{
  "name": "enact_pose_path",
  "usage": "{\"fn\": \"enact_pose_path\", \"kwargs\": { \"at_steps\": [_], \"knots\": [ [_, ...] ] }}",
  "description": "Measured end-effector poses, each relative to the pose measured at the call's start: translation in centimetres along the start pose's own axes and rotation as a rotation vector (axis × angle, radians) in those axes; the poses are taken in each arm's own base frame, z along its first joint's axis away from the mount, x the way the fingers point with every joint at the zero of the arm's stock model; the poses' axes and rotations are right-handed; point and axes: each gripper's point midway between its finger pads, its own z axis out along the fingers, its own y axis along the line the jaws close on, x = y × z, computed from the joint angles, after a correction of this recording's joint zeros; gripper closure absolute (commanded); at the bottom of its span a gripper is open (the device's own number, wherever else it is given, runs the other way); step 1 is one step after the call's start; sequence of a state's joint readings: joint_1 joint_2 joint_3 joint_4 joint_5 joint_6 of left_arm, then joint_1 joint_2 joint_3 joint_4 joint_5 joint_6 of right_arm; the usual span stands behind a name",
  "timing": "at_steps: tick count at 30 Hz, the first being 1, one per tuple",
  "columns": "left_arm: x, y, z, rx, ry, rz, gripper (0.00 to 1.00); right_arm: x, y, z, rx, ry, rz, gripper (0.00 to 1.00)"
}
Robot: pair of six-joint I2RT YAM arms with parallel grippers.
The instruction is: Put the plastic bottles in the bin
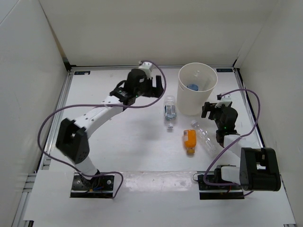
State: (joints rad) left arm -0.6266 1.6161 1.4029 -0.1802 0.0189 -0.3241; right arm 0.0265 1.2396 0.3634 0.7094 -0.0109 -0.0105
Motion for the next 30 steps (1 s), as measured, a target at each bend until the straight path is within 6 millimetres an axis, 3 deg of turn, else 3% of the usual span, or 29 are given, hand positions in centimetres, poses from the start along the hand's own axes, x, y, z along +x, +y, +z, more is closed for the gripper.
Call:
{"fn": "enact_pose_path", "kwargs": {
  "at_steps": [3,6,10,14,22,30],
  "knots": [
    [8.5,3.9,2.2,-0.112,0.25,-0.053,0.0,0.0,0.0,0.0,0.006,0.0,-0.001,0.1],
    [12.0,6.3,1.3,-0.176,0.362,-0.106,0.0,0.0,-0.2,0.0,0.01,0.0,0.001,0.1],
    [10.9,6.6,1.5,-0.161,0.365,-0.162,0.0,0.0,-0.5,0.0,0.018,0.0,0.004,0.1],
    [9.8,5.6,3.7,-0.102,0.357,-0.208,0.0,0.0,-0.5,0.0,0.02,0.0,0.004,0.1],
    [14.9,5.2,7.3,-0.065,0.493,-0.286,0.0,0.0,-0.5,0.0,0.02,0.0,0.004,0.1],
    [16.1,3.6,9.7,-0.042,0.535,-0.275,0.0,0.1,-0.5,0.0,0.019,0.002,0.004,0.1]
  ]
}}
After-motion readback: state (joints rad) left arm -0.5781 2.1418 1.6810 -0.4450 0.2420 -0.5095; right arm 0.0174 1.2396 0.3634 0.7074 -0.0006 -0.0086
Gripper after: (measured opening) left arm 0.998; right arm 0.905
